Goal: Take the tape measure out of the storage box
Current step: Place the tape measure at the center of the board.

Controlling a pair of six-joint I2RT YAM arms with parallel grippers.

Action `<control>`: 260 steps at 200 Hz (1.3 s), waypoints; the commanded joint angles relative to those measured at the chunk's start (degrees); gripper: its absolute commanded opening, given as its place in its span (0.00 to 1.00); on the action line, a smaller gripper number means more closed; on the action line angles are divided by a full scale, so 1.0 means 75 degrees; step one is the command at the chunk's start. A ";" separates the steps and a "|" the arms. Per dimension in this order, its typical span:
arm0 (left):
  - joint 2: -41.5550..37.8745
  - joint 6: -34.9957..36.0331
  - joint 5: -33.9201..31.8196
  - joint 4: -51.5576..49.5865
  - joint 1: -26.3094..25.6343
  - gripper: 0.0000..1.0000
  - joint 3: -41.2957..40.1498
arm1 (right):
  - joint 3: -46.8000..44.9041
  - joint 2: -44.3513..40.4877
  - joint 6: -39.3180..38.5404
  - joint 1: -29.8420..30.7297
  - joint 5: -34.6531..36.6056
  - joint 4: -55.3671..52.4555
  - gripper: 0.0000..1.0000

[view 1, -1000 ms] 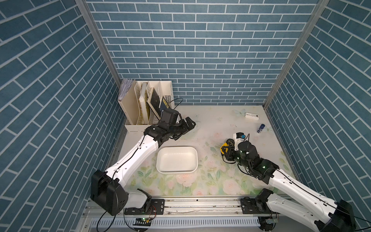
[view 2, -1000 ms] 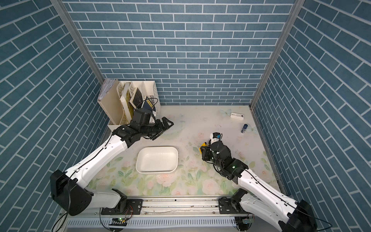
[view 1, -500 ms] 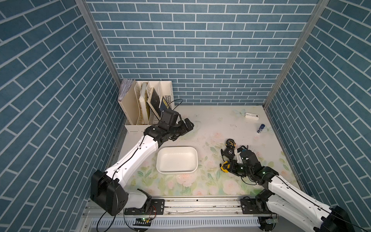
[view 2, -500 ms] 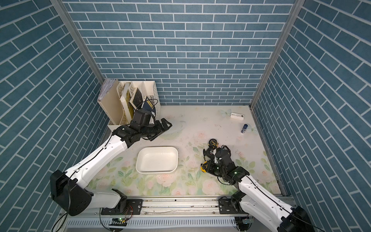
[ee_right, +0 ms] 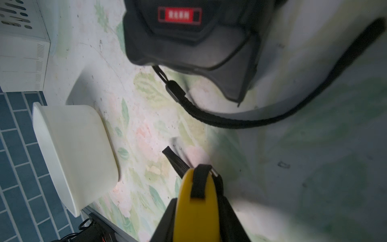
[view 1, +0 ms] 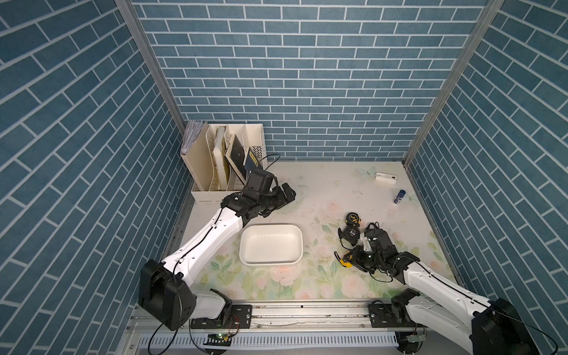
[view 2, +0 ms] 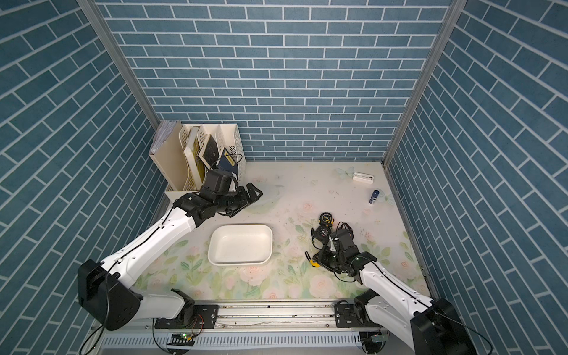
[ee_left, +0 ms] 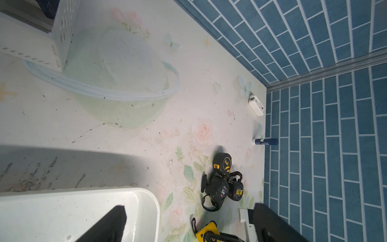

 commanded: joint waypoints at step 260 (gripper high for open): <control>-0.0022 0.0237 -0.0091 0.0045 0.0026 1.00 -0.0275 | 0.1653 -0.1259 0.0074 -0.0115 0.3943 -0.3373 0.89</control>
